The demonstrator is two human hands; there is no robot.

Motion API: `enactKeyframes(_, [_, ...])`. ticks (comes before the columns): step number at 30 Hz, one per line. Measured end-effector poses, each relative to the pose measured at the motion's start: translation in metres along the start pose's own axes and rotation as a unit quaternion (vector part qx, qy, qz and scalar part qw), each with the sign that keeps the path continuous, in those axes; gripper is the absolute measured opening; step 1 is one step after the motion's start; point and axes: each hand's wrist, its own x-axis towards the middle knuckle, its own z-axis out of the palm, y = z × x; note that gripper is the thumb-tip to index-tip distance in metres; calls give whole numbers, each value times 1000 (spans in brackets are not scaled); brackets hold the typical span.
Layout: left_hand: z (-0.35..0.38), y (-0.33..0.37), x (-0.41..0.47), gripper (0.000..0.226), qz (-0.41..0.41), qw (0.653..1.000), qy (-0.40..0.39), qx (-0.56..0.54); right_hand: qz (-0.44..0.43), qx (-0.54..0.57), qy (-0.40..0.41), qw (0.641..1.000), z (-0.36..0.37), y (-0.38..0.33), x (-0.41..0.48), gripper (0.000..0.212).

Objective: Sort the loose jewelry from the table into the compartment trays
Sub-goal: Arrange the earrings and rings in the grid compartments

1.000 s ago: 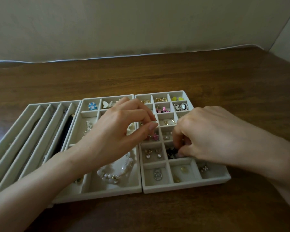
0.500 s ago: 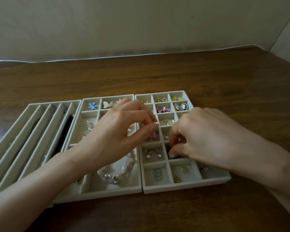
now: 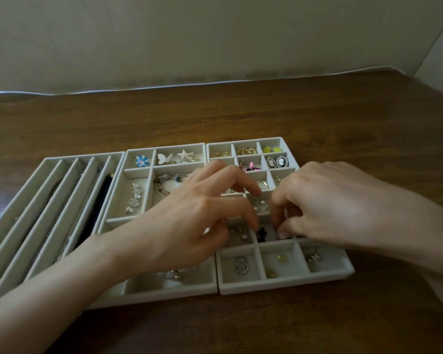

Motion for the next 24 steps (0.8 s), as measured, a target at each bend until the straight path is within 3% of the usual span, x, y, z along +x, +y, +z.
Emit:
enactKeyframes(15, [2,1,1,42,5,999,-21,49,-8,37,-53,998,-4,7,3,6])
enactKeyframes(24, [1,3,0,40,10,999,-15,38,1,36,-23,999,2,7,8,6])
